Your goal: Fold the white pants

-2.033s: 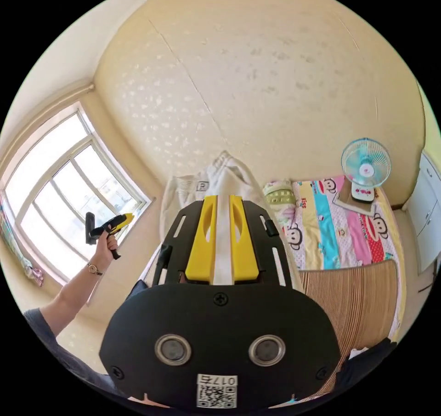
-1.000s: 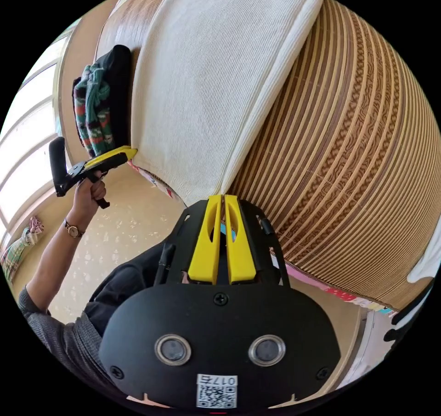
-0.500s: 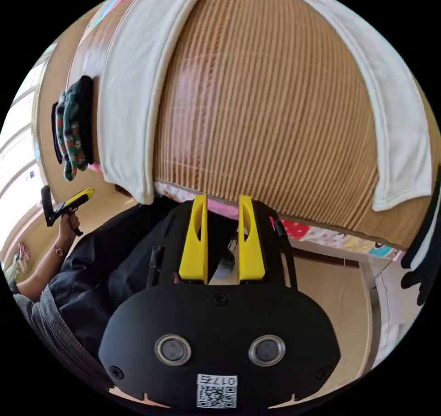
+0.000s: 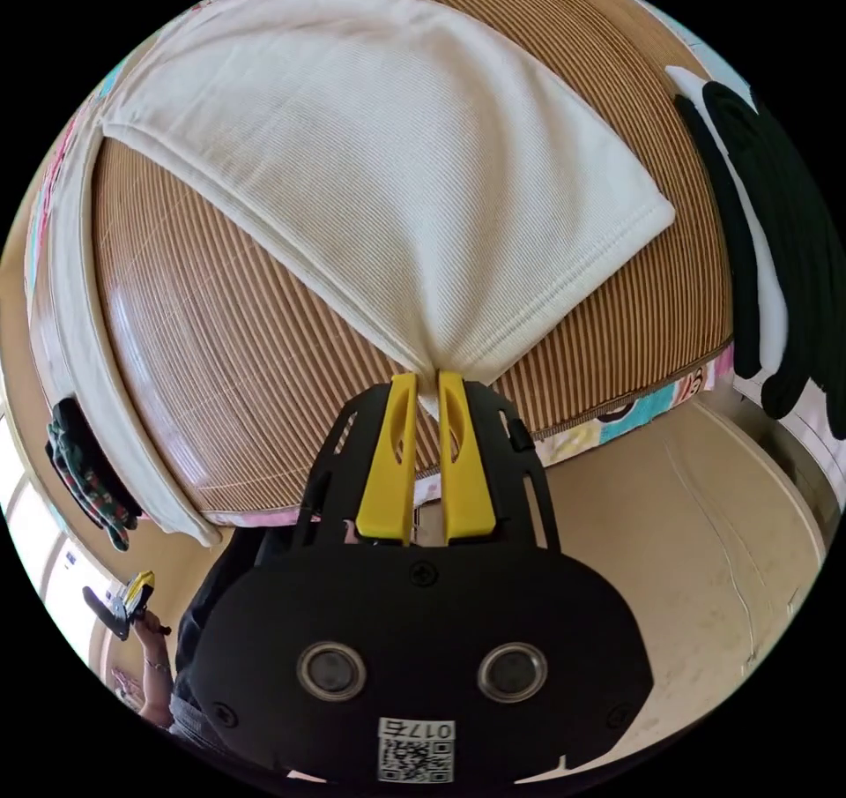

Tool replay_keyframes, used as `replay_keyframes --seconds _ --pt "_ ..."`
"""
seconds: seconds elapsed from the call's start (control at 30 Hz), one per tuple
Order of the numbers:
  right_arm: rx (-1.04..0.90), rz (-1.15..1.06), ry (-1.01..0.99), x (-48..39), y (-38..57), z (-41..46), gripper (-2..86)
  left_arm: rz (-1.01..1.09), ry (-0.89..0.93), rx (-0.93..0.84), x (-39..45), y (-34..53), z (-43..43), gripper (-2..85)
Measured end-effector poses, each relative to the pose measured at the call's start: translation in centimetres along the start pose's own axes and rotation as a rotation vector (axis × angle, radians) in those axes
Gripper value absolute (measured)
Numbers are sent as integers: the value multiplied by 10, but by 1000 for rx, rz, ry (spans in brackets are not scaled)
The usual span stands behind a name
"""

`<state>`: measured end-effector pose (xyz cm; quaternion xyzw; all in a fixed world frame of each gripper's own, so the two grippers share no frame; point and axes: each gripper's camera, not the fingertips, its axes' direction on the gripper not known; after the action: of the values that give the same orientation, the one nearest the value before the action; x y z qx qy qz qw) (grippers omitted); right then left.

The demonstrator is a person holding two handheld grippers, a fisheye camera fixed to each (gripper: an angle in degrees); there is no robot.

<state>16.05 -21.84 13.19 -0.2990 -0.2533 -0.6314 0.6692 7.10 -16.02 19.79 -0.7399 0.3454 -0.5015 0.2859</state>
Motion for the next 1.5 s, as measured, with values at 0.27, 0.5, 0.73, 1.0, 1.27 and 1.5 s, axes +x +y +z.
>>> replay_keyframes --seconds 0.27,0.5,0.73,1.0,1.27,1.5 --pt "-109 -181 -374 -40 123 53 35 180 33 63 53 2 -13 -8" --pt "11 -147 -581 21 153 24 44 110 48 131 52 12 -24 -9" --pt "118 98 -305 128 145 13 145 38 72 142 65 18 -16 -6" --pt "26 71 -430 162 157 50 79 83 38 116 113 -6 0 7" --pt "244 -350 -542 92 266 -70 31 110 226 129 204 -93 4 101" --pt "173 -838 -532 0 289 -124 28 116 307 6 249 -160 52 146"
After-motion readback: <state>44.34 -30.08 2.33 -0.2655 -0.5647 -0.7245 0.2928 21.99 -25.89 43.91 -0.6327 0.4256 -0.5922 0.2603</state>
